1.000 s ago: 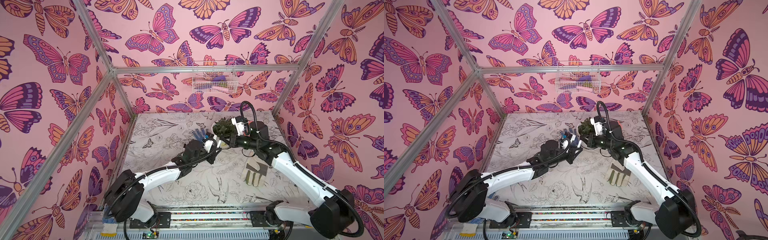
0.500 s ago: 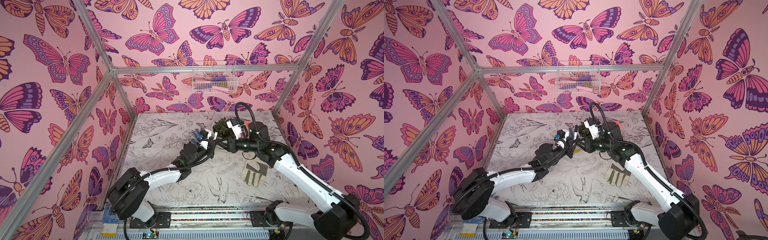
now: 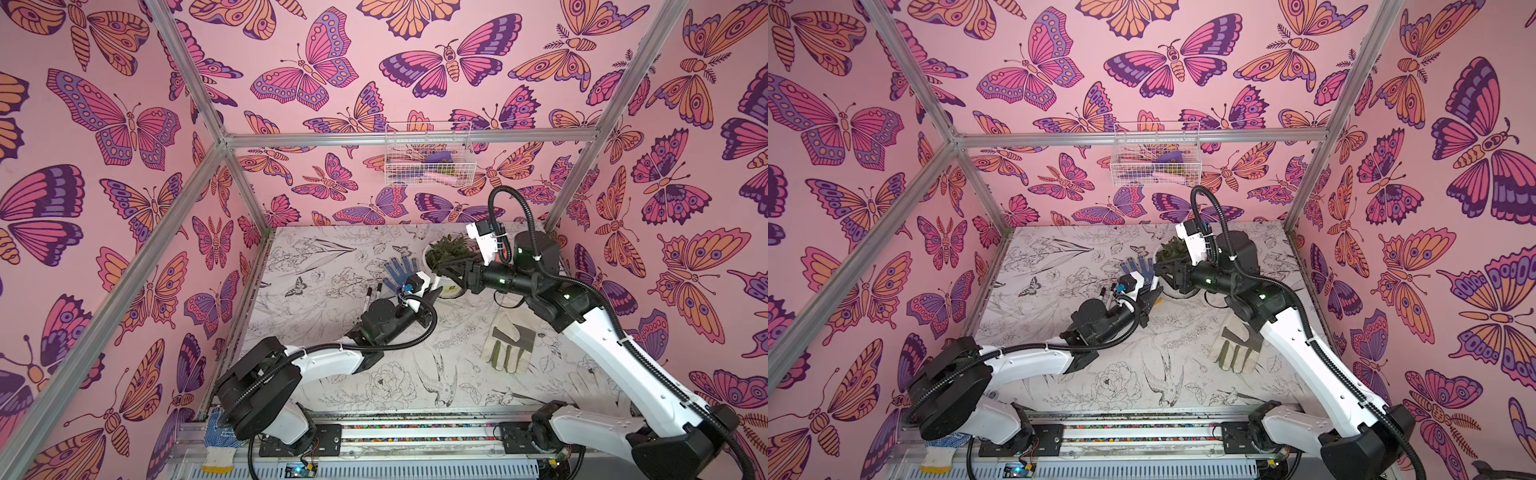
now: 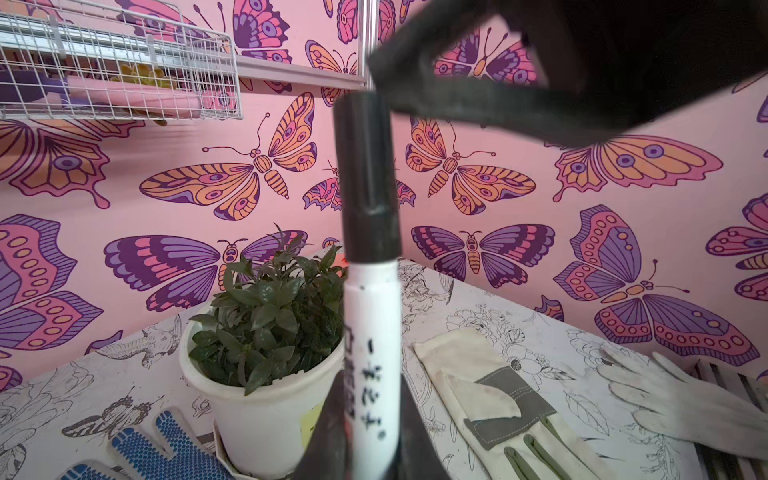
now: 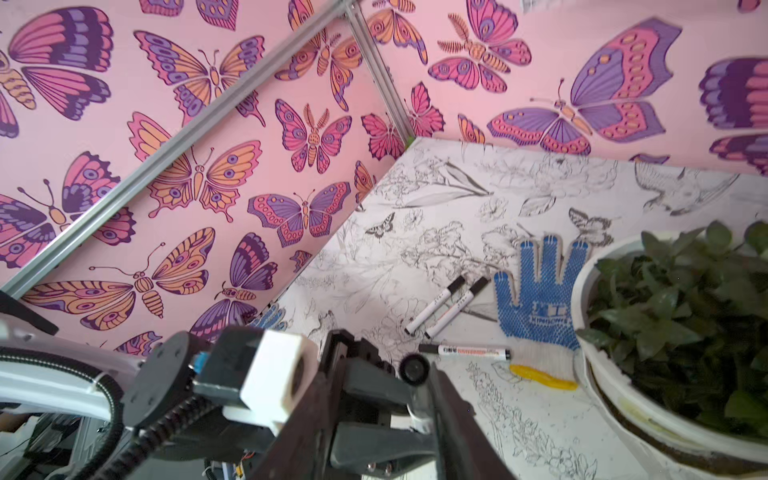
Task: Insert the pens into the pen caps
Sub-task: 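Lower the black cap onto the marker tip while the left gripper holds it upright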
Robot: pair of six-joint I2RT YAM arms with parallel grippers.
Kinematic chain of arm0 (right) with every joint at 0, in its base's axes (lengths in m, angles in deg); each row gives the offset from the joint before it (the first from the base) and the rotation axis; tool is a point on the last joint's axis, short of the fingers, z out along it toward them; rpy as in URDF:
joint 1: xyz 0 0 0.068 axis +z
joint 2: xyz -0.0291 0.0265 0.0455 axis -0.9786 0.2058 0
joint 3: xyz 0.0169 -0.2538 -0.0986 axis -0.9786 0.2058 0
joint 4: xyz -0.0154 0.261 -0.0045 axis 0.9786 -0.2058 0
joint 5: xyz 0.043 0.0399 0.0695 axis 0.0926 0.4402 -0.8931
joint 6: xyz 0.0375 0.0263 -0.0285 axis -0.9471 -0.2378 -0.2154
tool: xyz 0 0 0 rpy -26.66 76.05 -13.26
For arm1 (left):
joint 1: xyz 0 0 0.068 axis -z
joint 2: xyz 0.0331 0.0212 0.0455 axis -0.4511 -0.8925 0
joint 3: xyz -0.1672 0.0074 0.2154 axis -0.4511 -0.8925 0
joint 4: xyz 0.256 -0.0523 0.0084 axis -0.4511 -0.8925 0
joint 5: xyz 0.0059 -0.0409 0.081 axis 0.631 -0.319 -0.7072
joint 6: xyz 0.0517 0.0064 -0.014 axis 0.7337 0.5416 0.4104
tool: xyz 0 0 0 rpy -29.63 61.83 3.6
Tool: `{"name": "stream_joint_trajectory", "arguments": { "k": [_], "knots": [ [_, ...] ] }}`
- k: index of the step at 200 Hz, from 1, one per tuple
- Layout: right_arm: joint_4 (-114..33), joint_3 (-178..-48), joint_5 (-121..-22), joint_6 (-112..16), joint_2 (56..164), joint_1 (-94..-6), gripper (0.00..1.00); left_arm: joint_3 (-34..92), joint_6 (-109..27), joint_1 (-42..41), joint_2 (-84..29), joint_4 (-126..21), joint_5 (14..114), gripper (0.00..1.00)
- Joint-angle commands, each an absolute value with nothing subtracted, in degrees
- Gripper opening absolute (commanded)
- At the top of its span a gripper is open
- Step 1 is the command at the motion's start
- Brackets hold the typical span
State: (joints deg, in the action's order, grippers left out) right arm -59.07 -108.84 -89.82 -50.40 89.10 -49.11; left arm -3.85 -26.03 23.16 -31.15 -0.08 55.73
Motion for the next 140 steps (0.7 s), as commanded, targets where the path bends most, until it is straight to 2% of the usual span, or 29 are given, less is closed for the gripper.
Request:
{"name": "stream_joint_trajectory", "arguments": {
  "k": [1,54,103,140],
  "knots": [
    [-59.7,-111.3,-87.8,-49.2,90.1,-49.4,0.41,-5.2,-24.4,23.8,-29.6,2.5,54.7,0.0],
    [-61.5,-111.0,-88.6,-50.9,92.9,-49.3,0.35,-5.2,-22.2,24.3,-28.4,2.9,54.1,0.0],
    [-61.6,-108.8,-91.6,-52.4,93.0,-49.1,0.2,-4.7,-21.0,24.3,-28.8,3.3,54.1,0.0],
    [-62.6,-108.0,-93.6,-52.6,93.5,-48.9,0.18,-4.4,-21.0,24.3,-29.2,3.3,54.4,0.0]
  ]
}}
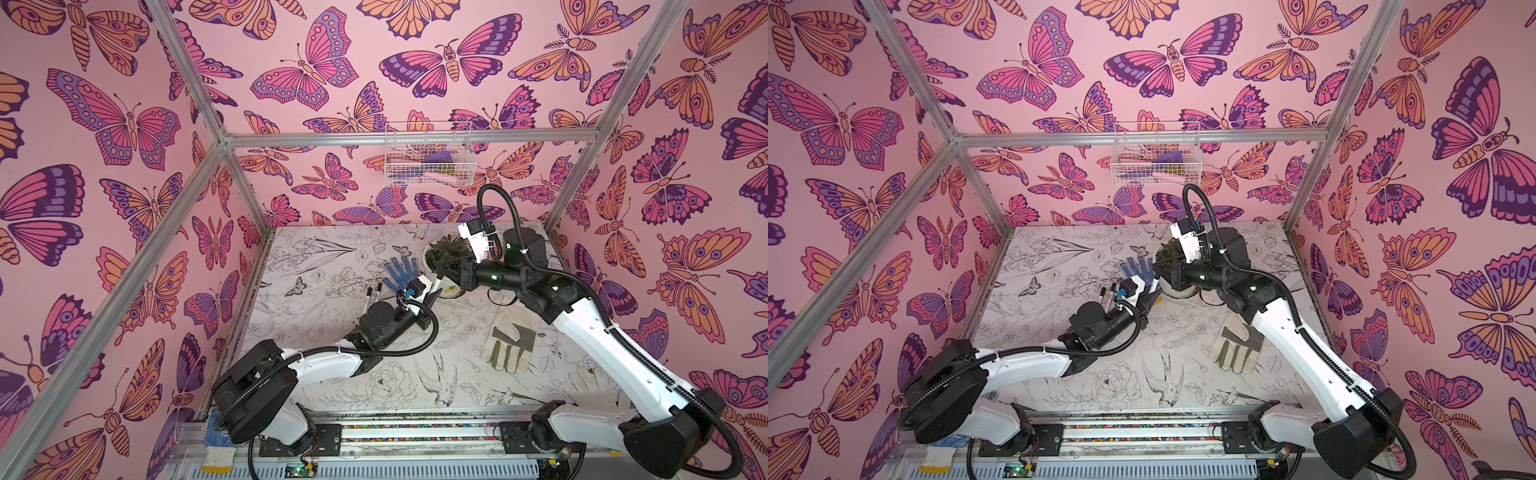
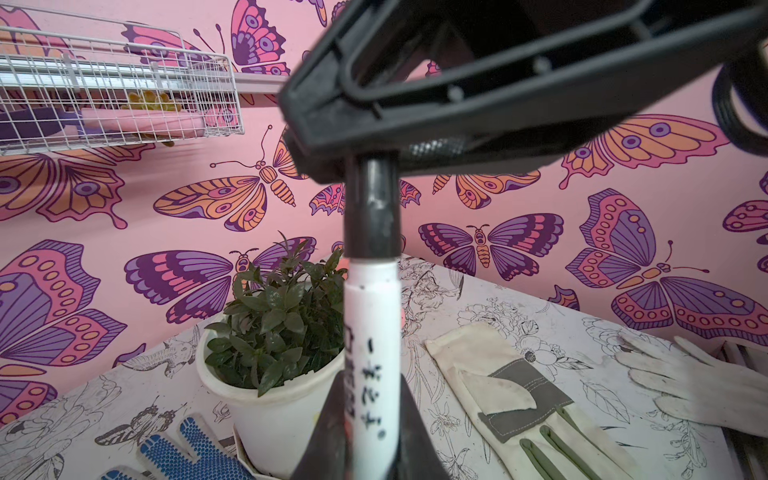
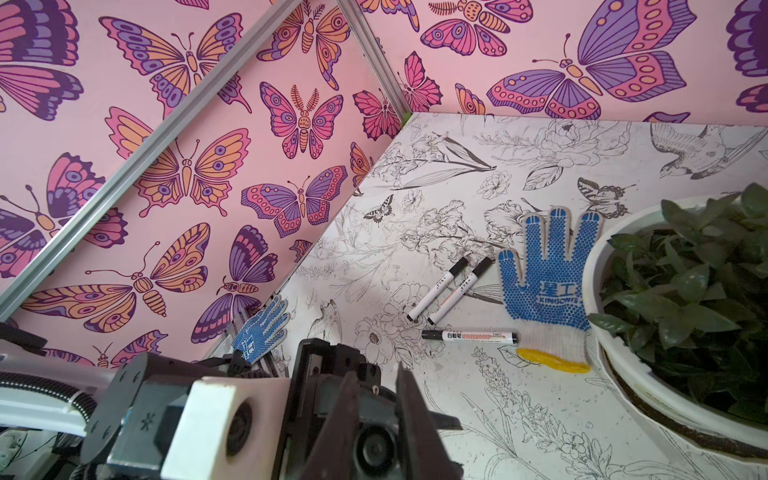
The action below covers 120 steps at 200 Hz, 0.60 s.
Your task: Insert the pens into the pen caps
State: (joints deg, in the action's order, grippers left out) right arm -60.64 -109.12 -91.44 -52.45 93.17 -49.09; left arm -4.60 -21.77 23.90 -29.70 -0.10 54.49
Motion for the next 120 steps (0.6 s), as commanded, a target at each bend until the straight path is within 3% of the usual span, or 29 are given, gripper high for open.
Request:
{"name": "stream_joint_trajectory", "arguments": {
  "k": [1,120],
  "knots": [
    [-62.6,-108.0,-93.6,-52.6,93.5,-48.9,0.18,-4.3,-21.0,24.3,-29.2,3.3,54.4,0.0],
    [-77.7,-112.4,-91.3,-44.1,97.1,-46.3,0.19,-3.1,-19.2,24.3,-29.9,3.1,51.7,0.0]
  ]
}}
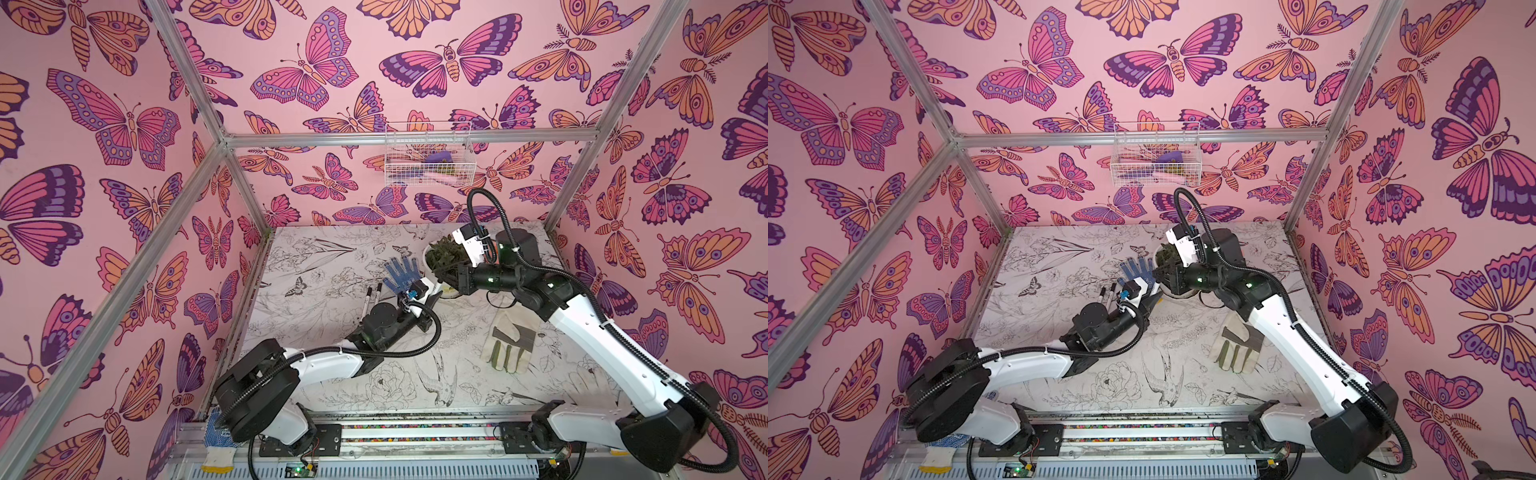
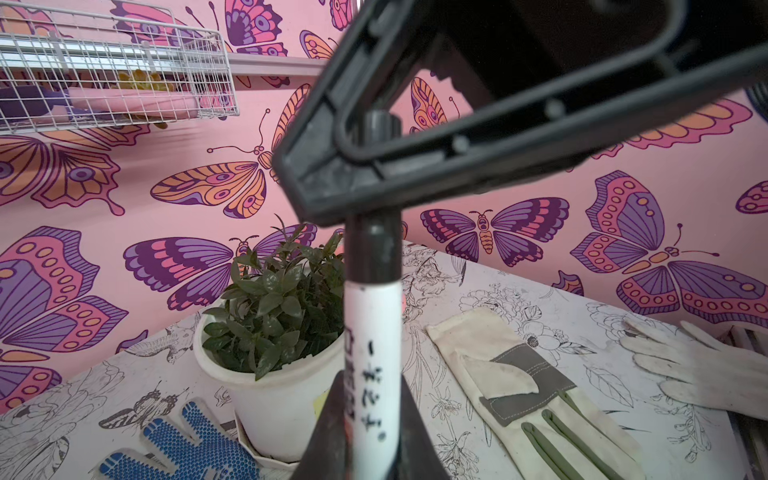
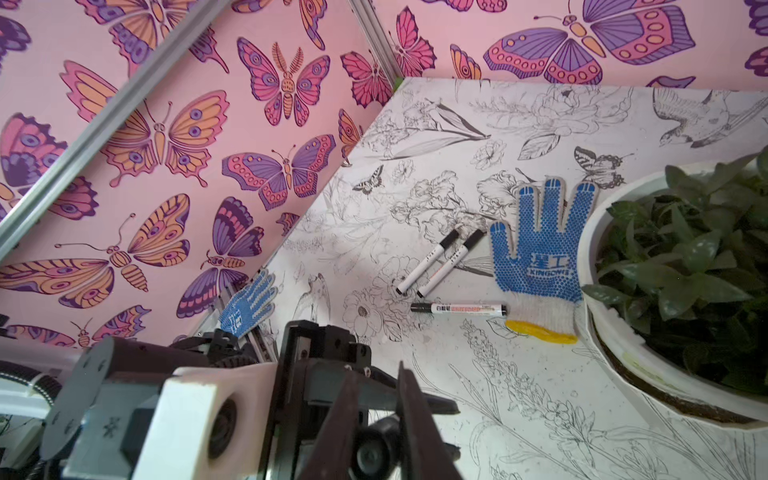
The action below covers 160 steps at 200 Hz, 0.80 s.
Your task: Insert the pens into the pen caps
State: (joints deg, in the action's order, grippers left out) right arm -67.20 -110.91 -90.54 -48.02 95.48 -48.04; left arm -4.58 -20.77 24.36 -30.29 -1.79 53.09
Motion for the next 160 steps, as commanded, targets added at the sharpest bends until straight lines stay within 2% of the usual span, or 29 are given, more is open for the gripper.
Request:
{"name": "stream_joint_trajectory", "arguments": {
  "k": [1,32,69,118,160],
  "knots": [
    [-77.8,-112.5,-91.1,-44.1,97.2,-46.3,0.2,-3.1,-19.2,24.3,-29.9,3.1,51.7,0.0],
    [-77.3,-112.3,-90.6,-44.4,97.8,-46.4,0.17,-2.8,-18.9,24.3,-29.6,3.6,51.9,0.0],
    [-73.1,-110.0,-93.4,-47.9,98.5,-46.3,0.0,-1.8,-23.3,24.2,-29.4,5.8,53.8,0.0],
    [-71.0,-108.1,-100.0,-51.1,101.6,-46.4,0.0,2.5,-36.1,18.6,-29.3,14.2,63.9,0.0],
    [-74.1,-109.2,-104.3,-52.0,105.6,-46.5,0.0,10.3,-31.0,14.6,-28.5,11.2,67.8,0.0]
  ]
}}
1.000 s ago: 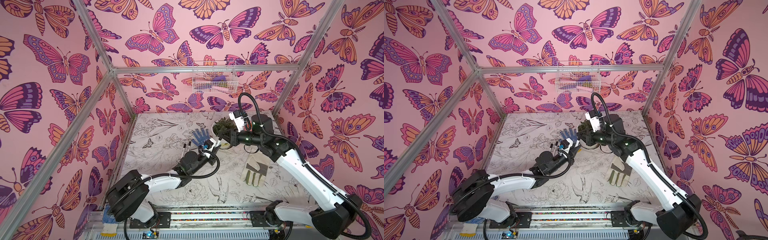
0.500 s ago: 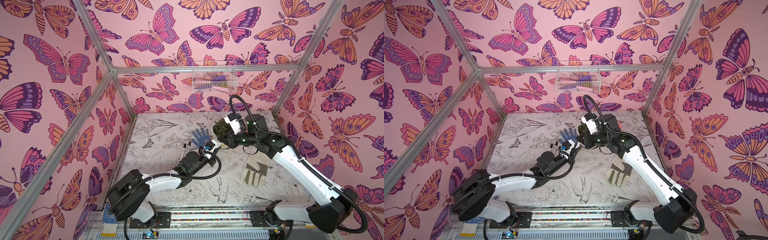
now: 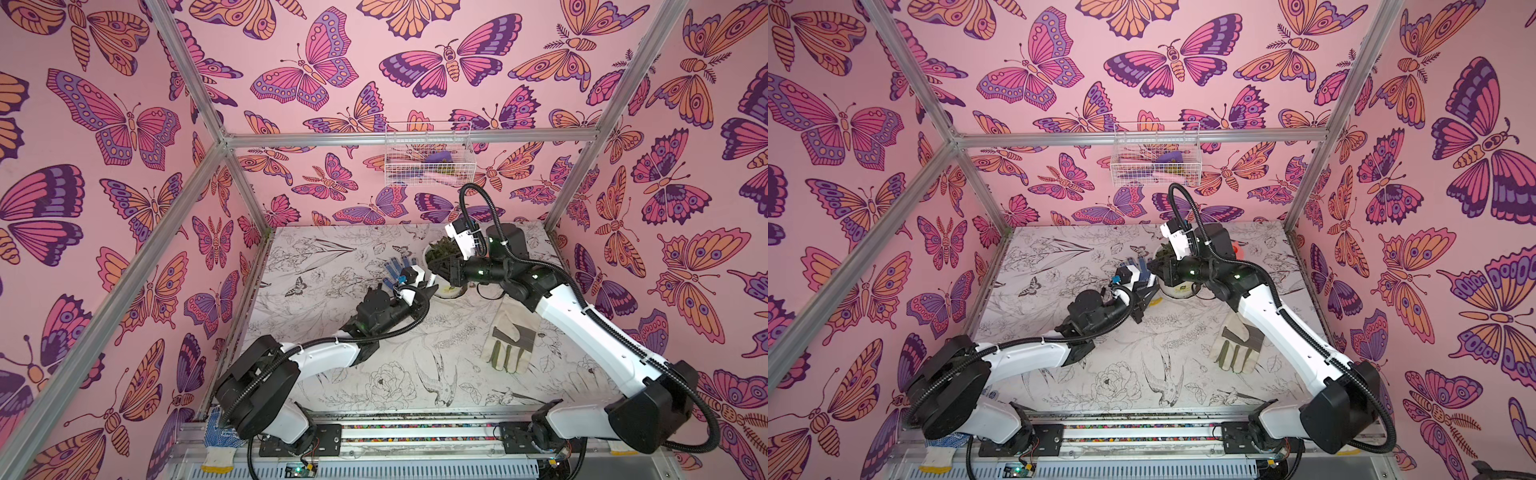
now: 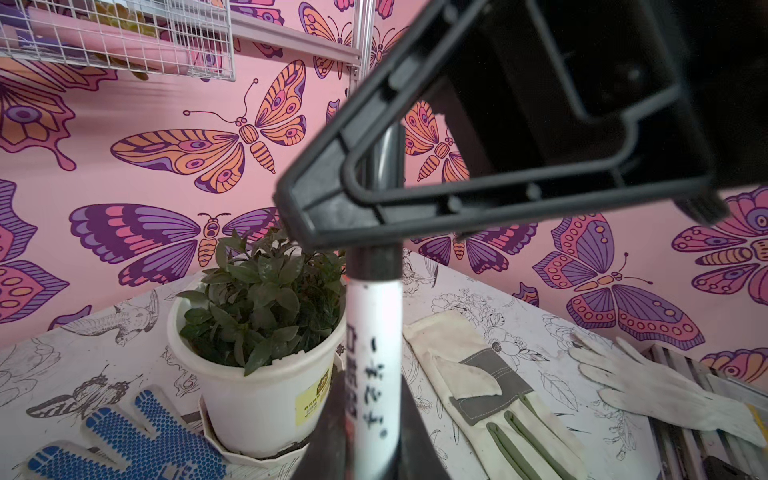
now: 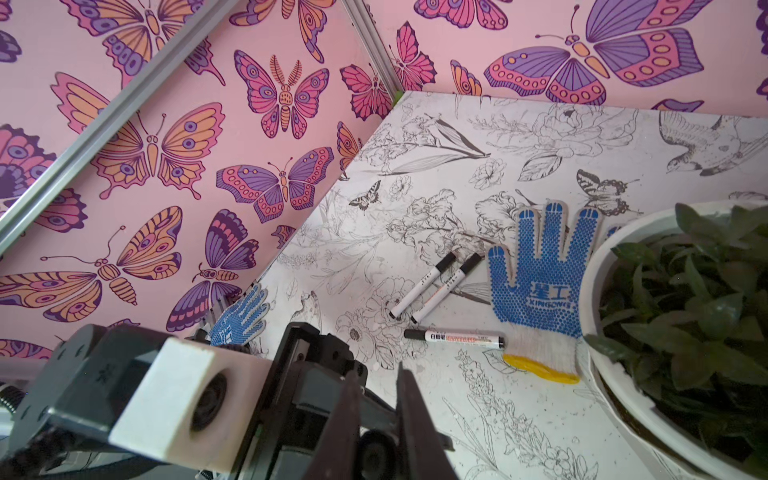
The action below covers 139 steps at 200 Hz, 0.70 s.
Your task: Insert the pens into the pen caps
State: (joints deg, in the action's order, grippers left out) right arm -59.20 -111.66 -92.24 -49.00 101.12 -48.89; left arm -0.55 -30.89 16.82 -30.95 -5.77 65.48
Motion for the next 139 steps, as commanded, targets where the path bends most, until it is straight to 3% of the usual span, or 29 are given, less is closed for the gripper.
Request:
{"name": "stream_joint_trajectory", "arguments": {
  "k": [1,52,139],
  "knots": [
    [-74.3,-109.2,-104.4,-52.1,105.7,-46.4,0.0,10.5,-30.6,14.5,-28.5,11.1,67.9,0.0],
    [-85.7,-112.8,-108.4,-47.9,111.7,-46.4,0.0,16.9,-19.3,14.5,-29.4,6.6,70.2,0.0],
    [-87.1,-111.2,-113.6,-47.2,115.9,-46.5,0.0,21.4,-16.3,15.8,-31.2,15.2,69.7,0.0]
  ]
}}
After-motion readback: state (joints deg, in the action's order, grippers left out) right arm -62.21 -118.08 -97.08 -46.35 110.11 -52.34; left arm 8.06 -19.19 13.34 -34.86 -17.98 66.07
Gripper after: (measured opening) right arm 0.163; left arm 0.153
